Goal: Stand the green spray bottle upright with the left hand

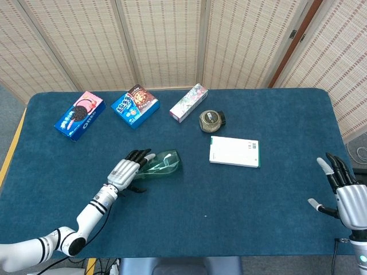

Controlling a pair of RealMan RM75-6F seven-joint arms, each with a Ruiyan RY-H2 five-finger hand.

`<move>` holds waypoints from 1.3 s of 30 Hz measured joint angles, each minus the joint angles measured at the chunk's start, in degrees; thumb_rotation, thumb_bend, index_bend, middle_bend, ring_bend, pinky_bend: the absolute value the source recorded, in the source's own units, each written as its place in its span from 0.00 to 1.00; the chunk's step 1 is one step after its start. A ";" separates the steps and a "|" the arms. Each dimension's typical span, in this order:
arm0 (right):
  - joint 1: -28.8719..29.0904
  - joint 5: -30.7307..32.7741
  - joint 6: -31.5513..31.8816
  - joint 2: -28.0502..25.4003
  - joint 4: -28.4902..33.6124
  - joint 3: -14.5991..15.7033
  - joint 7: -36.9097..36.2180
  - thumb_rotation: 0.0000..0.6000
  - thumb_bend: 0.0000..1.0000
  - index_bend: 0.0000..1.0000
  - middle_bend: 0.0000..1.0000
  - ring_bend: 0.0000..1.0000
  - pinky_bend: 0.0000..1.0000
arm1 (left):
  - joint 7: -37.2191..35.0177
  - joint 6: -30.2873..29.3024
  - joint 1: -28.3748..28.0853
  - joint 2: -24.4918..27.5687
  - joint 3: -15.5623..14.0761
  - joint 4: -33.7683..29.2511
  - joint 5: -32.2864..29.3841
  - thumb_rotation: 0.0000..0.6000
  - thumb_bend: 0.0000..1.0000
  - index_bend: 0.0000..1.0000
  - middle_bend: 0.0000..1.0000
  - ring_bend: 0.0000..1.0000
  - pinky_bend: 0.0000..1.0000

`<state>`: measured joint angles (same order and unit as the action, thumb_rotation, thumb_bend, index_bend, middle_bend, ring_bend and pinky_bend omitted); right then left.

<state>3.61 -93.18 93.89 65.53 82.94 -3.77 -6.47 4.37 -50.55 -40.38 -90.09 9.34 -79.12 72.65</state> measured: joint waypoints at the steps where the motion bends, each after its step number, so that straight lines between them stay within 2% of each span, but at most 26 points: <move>1: -0.02 -0.01 0.02 0.01 -0.02 0.01 -0.03 1.00 0.00 0.00 0.00 0.00 0.42 | 0.03 0.20 -0.10 -0.15 0.02 0.38 -0.30 1.00 0.00 0.00 0.00 0.00 0.00; 26: -0.16 -0.04 0.01 -0.09 -0.14 0.11 -0.43 1.00 0.00 0.00 0.00 0.00 0.42 | 0.76 4.13 -2.86 -2.84 0.91 9.92 -5.57 1.00 0.00 0.00 0.00 0.00 0.00; 39: -0.10 -0.06 -0.14 -0.09 0.04 0.11 -0.21 1.00 0.00 0.00 0.00 0.00 0.42 | 1.62 7.30 -4.65 -3.42 1.83 17.26 -8.76 1.00 0.00 0.00 0.00 0.00 0.00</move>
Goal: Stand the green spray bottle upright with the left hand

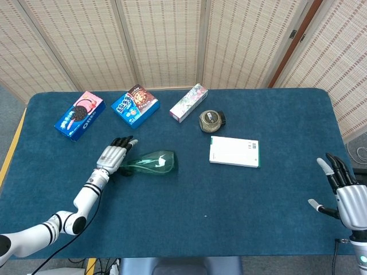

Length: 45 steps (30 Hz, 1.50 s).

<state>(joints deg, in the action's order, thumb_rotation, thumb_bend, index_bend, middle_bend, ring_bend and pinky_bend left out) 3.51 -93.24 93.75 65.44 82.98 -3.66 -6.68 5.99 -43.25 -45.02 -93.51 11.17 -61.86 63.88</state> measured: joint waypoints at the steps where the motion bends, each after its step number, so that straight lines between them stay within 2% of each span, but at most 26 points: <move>1: -0.02 0.00 -0.02 0.01 0.00 0.04 0.03 1.00 0.00 0.00 0.00 0.00 0.42 | 0.04 0.19 -0.15 -0.12 0.08 0.61 -0.15 1.00 0.00 0.00 0.00 0.00 0.00; 10: -0.23 0.10 0.14 0.06 -0.19 0.09 -0.29 1.00 0.00 0.00 0.00 0.00 0.42 | -1.33 2.21 -2.15 -1.86 2.73 7.37 -2.96 1.00 0.00 0.00 0.00 0.00 0.00; 17: -0.64 0.37 0.56 0.16 -0.74 0.11 -0.80 1.00 0.00 0.00 0.00 0.00 0.42 | -2.99 1.62 -1.51 -0.61 2.49 6.82 -1.86 1.00 0.00 0.00 0.00 0.00 0.00; 27: -1.25 -0.05 2.21 -0.61 0.38 -0.13 -0.09 1.00 0.00 0.00 0.00 0.00 0.42 | -4.40 -1.38 1.18 7.51 -0.18 -3.90 3.43 1.00 0.00 0.00 0.00 0.00 0.00; 40: -2.05 -0.29 3.19 -1.82 2.19 -0.26 1.17 1.00 0.00 0.00 0.00 0.00 0.42 | -8.23 -3.08 1.97 17.13 -1.19 -20.25 9.76 1.00 0.00 0.00 0.00 0.00 0.00; 41: -2.07 -0.28 3.20 -1.81 2.15 -0.26 1.13 1.00 0.00 0.00 0.00 0.00 0.42 | -8.52 -3.12 1.89 17.67 -1.24 -21.36 10.25 1.00 0.02 0.00 0.00 0.00 0.00; 43: -2.16 -0.27 3.28 -1.81 2.04 -0.26 0.99 1.00 0.00 0.00 0.00 0.00 0.42 | -9.13 -3.10 1.63 18.85 -1.35 -23.66 11.31 1.00 0.17 0.00 0.00 0.00 0.00; 45: -2.24 -0.27 3.37 -1.80 1.93 -0.26 0.84 1.00 0.00 0.00 0.00 0.00 0.42 | -9.50 -2.92 1.21 19.81 -1.45 -25.45 12.12 1.00 0.37 0.00 0.00 0.00 0.00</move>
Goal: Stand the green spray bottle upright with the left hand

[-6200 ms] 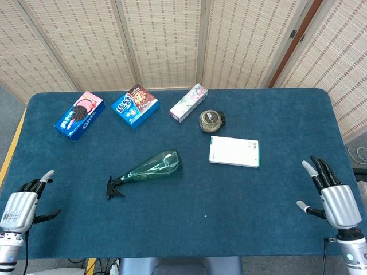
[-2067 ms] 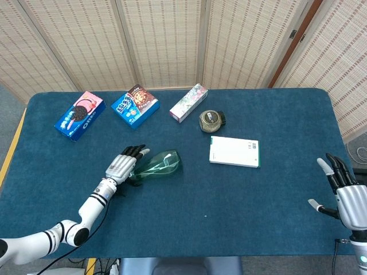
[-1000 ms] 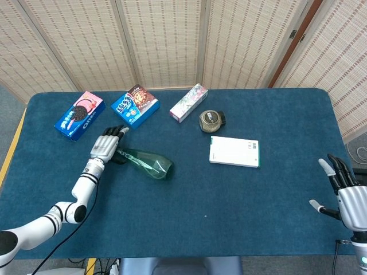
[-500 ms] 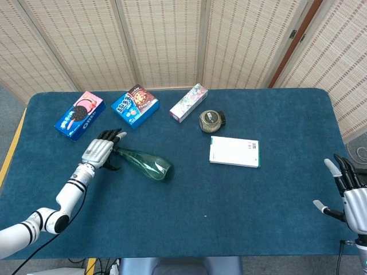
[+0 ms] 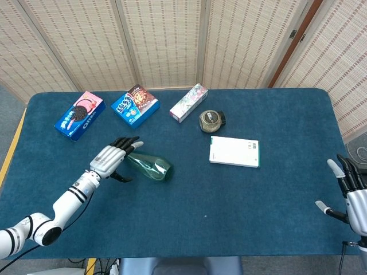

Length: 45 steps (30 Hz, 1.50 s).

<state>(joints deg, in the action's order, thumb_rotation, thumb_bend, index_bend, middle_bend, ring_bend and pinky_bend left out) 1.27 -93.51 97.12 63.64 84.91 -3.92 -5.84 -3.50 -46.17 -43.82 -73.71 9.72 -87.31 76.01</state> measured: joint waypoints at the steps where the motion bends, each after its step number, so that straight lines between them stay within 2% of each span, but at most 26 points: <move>1: -0.07 0.00 0.08 0.01 -0.08 0.01 -0.12 1.00 0.00 0.00 0.00 0.00 0.42 | -0.06 0.12 -0.22 0.32 -0.04 -0.58 0.23 1.00 0.46 0.00 0.00 0.00 0.00; 7: -0.44 0.31 0.17 0.28 -1.00 0.13 -1.07 1.00 0.00 0.00 0.00 0.00 0.42 | 0.20 1.14 -1.59 0.76 -0.05 -2.22 -0.03 1.00 0.80 0.00 0.00 0.00 0.00; 12: -0.53 0.31 0.03 0.75 -1.87 0.25 -1.73 1.00 0.00 0.00 0.00 0.00 0.42 | -1.22 2.31 -2.24 0.99 0.32 -2.54 -1.15 1.00 0.98 0.00 0.00 0.00 0.00; 26: 0.03 -0.04 -0.89 0.99 -1.62 0.24 -1.10 1.00 0.00 0.00 0.00 0.00 0.42 | 0.01 8.98 -6.30 2.10 0.01 -4.61 -5.14 1.00 1.00 0.00 0.03 0.00 0.00; 36: 0.12 0.17 -1.30 1.26 -2.13 0.27 -1.54 1.00 0.00 0.00 0.00 0.00 0.42 | 4.01 13.79 -10.97 0.84 -0.11 -4.13 -13.69 1.00 1.00 0.00 0.04 0.00 0.00; 45: 0.09 0.39 -1.58 1.74 -2.93 0.40 -2.41 1.00 0.00 0.00 0.00 0.00 0.42 | 8.15 15.83 -15.51 -1.49 -1.24 -3.15 -20.40 1.00 1.00 0.00 0.06 0.00 0.00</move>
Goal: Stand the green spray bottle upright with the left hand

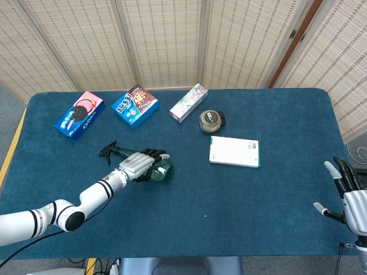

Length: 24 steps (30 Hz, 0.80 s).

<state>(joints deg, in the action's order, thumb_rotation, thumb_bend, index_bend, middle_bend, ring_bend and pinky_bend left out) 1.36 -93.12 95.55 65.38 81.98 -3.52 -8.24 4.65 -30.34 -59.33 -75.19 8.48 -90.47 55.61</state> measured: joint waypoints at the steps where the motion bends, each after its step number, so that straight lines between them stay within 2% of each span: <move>1: -0.04 0.05 -0.01 0.03 -0.11 0.02 -0.14 1.00 0.00 0.00 0.00 0.00 0.42 | 0.40 0.04 -0.33 -0.17 -0.21 0.01 -0.49 1.00 1.00 0.00 0.06 0.00 0.00; 11: -0.21 0.27 -0.09 0.42 -0.92 0.17 -1.20 1.00 0.00 0.00 0.00 0.00 0.42 | 3.72 -0.86 -3.02 -1.34 -2.19 -1.68 -3.46 1.00 1.00 0.01 0.11 0.00 0.00; 24: -0.17 0.17 -0.04 0.70 -1.05 0.12 -1.25 1.00 0.00 0.00 0.00 0.00 0.42 | 7.18 -4.78 -2.98 2.15 -4.27 -10.22 -1.37 1.00 1.00 0.02 0.18 0.00 0.00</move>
<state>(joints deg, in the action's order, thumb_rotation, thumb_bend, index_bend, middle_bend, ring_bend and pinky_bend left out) 1.19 -92.95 95.51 66.08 80.93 -3.39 -9.49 11.83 -35.12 -62.30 -73.05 4.20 -100.68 54.24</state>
